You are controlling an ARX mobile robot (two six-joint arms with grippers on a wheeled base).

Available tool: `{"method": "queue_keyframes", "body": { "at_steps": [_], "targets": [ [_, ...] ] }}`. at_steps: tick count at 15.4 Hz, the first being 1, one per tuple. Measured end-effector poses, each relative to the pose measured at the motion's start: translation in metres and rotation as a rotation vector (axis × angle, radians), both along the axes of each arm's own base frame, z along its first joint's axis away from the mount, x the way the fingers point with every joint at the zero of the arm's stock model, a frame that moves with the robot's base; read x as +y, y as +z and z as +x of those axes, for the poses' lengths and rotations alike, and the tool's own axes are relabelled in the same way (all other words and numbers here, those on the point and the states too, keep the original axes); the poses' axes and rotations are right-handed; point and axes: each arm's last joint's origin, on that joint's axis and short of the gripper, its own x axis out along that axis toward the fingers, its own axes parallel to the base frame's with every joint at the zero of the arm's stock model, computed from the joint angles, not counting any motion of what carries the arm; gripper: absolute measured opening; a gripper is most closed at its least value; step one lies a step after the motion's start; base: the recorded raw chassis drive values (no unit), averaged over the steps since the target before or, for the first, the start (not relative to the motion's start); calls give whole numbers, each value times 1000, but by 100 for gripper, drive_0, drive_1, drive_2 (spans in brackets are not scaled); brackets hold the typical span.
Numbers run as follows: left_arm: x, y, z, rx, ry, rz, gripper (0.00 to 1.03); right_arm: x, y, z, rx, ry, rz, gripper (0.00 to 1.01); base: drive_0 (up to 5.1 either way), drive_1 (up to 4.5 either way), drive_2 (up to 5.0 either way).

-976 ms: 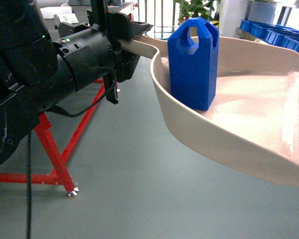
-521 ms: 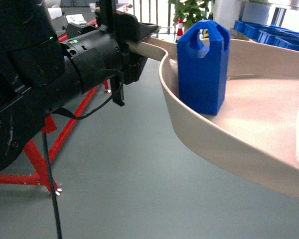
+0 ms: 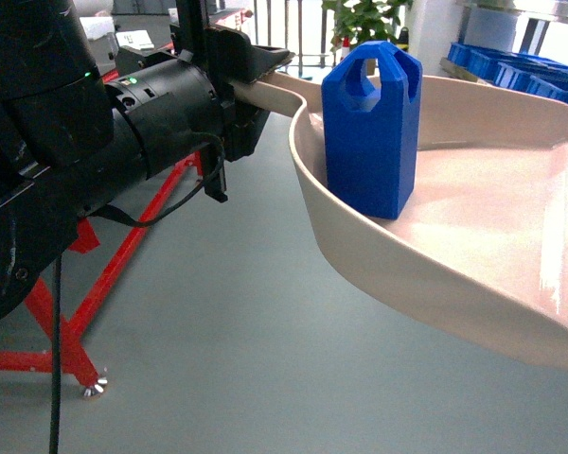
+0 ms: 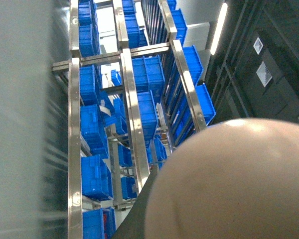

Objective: Place part in tray to right shelf

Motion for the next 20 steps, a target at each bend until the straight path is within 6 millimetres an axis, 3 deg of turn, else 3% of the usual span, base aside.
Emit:
{"method": "queue_keyframes", "body": {
  "at_steps": [20],
  "targets": [
    [0,0,0,1,2,0,12,0,0,0,2,0,0,98,-2,432,-435]
  ]
}}
